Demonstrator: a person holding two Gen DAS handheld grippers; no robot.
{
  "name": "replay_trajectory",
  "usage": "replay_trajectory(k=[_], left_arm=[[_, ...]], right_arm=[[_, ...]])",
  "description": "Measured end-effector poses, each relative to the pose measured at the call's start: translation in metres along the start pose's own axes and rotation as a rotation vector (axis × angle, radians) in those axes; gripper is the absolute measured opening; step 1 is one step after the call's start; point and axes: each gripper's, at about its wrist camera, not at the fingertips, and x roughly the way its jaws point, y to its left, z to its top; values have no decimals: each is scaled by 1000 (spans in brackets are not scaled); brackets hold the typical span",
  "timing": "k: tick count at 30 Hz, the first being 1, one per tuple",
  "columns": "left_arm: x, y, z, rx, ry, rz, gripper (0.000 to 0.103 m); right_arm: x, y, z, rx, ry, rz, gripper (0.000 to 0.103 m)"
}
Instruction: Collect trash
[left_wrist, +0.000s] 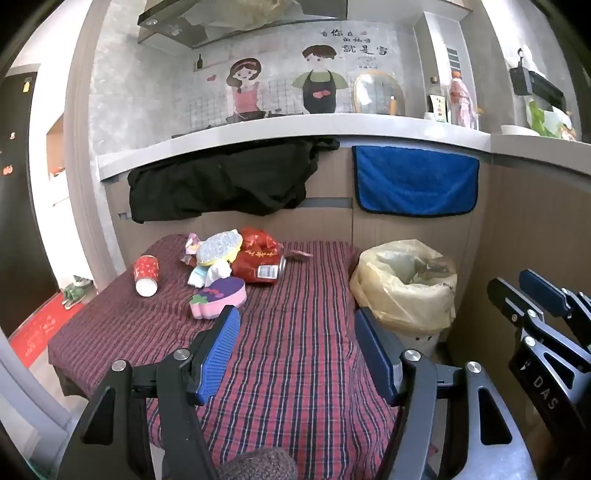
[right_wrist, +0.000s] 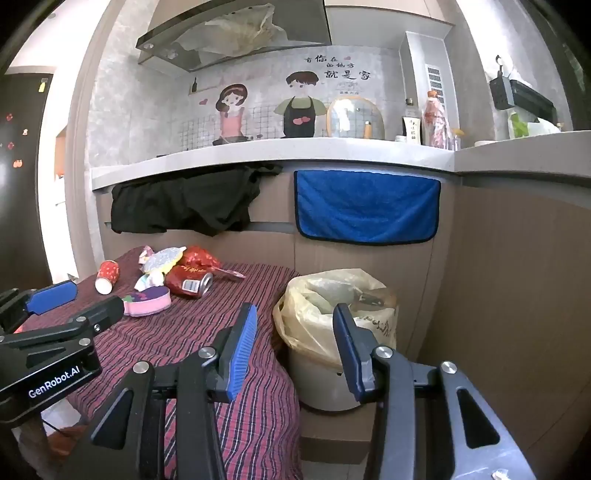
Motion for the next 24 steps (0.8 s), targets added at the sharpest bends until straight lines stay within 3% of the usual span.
replay_trajectory(k=[24], left_arm=[[0,3,3,0,0,-3,65]], right_arm=[[-1,-2,1,5,4,-5,41]])
